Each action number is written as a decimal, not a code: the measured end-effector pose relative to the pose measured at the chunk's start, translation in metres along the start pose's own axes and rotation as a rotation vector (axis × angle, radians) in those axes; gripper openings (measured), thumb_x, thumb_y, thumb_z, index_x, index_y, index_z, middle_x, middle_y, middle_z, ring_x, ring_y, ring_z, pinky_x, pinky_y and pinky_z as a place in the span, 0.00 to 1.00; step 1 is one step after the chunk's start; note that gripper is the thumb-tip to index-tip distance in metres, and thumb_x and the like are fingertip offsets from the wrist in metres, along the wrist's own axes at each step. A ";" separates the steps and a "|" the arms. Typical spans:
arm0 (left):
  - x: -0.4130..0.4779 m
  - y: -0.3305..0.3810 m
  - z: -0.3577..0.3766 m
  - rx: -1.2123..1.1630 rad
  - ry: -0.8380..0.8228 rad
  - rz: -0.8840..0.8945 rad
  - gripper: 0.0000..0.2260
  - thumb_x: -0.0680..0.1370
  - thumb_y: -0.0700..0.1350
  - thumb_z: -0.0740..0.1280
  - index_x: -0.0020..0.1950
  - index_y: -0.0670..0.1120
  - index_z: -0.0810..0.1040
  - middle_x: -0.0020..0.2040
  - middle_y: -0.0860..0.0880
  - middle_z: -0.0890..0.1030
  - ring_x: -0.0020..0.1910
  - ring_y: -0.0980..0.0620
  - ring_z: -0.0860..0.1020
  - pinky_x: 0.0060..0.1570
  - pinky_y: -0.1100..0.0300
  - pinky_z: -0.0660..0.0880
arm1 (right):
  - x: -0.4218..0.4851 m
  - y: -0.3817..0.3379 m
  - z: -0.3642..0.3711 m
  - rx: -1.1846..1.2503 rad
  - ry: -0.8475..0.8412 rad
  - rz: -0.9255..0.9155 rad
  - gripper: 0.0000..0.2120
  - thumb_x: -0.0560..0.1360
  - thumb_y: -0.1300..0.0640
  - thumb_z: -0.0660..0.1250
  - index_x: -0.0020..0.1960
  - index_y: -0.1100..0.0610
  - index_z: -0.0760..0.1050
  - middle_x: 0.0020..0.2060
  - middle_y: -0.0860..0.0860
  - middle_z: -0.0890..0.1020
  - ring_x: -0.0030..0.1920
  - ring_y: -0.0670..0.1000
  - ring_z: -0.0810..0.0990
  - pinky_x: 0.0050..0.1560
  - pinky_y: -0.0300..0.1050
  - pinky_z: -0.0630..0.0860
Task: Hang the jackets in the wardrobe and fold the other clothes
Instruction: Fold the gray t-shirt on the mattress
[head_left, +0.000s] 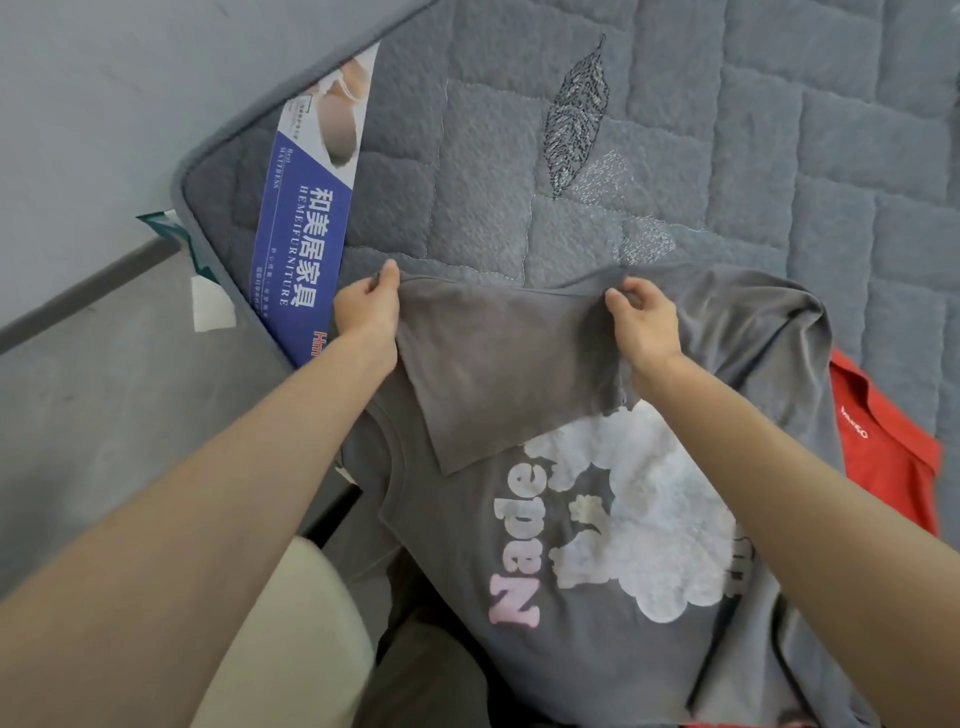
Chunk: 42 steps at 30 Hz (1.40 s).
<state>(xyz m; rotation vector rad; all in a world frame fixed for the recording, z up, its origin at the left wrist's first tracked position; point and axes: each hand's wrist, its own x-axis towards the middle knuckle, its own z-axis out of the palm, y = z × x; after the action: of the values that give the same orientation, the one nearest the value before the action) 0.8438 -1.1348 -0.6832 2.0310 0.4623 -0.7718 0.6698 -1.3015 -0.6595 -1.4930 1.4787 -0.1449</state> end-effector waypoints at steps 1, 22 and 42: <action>0.000 -0.001 -0.001 0.006 -0.023 0.017 0.16 0.79 0.52 0.65 0.35 0.46 0.72 0.34 0.51 0.72 0.35 0.54 0.69 0.37 0.62 0.68 | 0.001 0.001 0.000 -0.039 -0.051 0.023 0.11 0.78 0.62 0.62 0.60 0.55 0.75 0.48 0.51 0.79 0.48 0.48 0.77 0.54 0.40 0.73; -0.180 -0.226 -0.054 0.019 -0.056 0.303 0.16 0.77 0.38 0.65 0.65 0.46 0.72 0.63 0.51 0.72 0.57 0.58 0.72 0.46 0.80 0.65 | -0.190 0.173 -0.053 -0.259 -0.463 -0.247 0.09 0.75 0.61 0.67 0.39 0.50 0.76 0.31 0.42 0.80 0.32 0.37 0.76 0.37 0.28 0.69; -0.276 -0.393 -0.067 -0.143 -0.222 -0.085 0.17 0.81 0.37 0.58 0.70 0.46 0.69 0.55 0.54 0.75 0.53 0.56 0.74 0.58 0.57 0.73 | -0.286 0.291 -0.046 -1.215 -0.530 -1.033 0.10 0.79 0.50 0.61 0.60 0.51 0.71 0.54 0.49 0.73 0.55 0.52 0.74 0.34 0.45 0.66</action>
<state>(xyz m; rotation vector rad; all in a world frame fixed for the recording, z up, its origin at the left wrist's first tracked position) 0.4346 -0.8758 -0.7095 1.7787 0.4643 -0.9760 0.3662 -1.0267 -0.6833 -2.8458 0.1206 0.6064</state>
